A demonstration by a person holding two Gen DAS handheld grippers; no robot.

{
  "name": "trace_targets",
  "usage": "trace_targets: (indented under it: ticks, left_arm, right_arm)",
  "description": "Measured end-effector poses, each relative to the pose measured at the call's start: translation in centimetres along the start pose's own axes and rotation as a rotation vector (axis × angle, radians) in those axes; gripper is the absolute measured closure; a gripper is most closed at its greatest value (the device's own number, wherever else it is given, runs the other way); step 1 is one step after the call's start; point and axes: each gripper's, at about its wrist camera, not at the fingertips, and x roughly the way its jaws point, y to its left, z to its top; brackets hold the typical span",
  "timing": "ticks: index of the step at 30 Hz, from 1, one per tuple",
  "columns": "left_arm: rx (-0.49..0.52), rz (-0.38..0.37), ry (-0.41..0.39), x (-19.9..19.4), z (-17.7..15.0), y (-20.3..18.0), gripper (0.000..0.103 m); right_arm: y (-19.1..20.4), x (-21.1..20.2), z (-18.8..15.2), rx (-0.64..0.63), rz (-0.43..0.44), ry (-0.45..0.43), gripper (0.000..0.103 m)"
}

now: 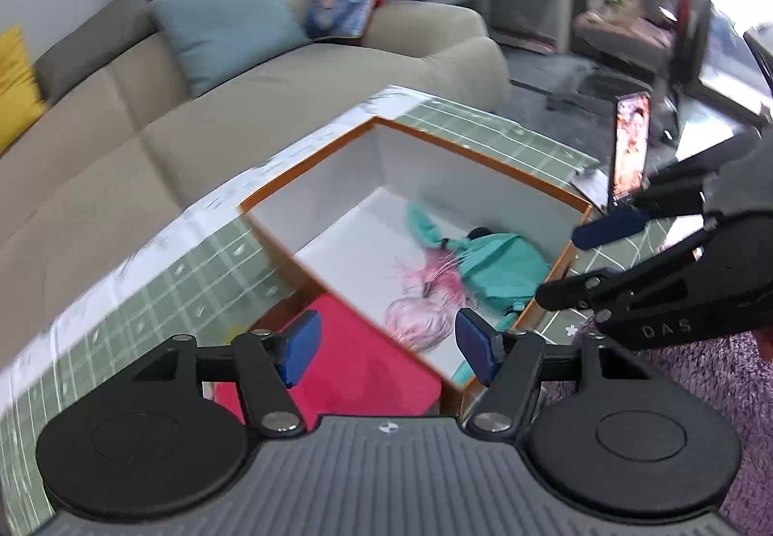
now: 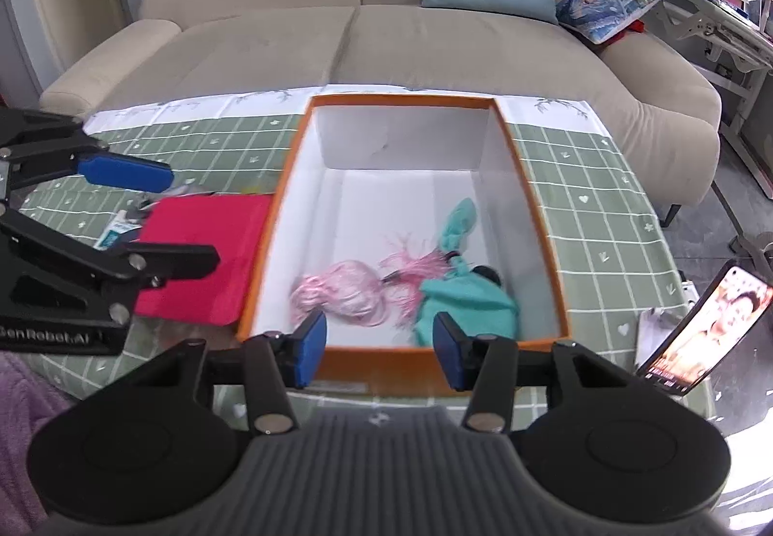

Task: Organize soft objects
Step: 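Withdraw both tools from the shoebox back over the table, then grasp the navy cloth with the left gripper while the right gripper grasps the pink ball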

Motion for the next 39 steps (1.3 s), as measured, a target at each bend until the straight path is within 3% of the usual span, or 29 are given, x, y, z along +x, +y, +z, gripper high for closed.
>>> trace_targets:
  ticks: [4,7,16,31,39]
  left_arm:
    - [-0.099,0.02,-0.017,-2.0,-2.3,1.2,0.028]
    - [-0.181,0.047,-0.026,-3.3,-4.2,2.2,0.028]
    - [-0.389,0.08,-0.034,-6.2,-10.5,4.8,0.028]
    - [-0.527,0.178,-0.043,-8.2,-15.7,7.5,0.03]
    - [-0.573,0.153,-0.04,-8.1,-16.4,9.4,0.034]
  right_arm:
    - [2.0,-0.6,-1.0,0.016,0.033,0.002,0.054]
    - [3.6,-0.9,-1.6,0.032,0.051,0.006,0.043]
    - [8.6,-0.9,-3.3,0.029,0.058,0.005,0.039]
    - [15.3,-0.4,-3.0,-0.108,0.078,-0.001,0.029]
    - [17.9,0.8,-1.9,-0.197,0.106,-0.005,0.03]
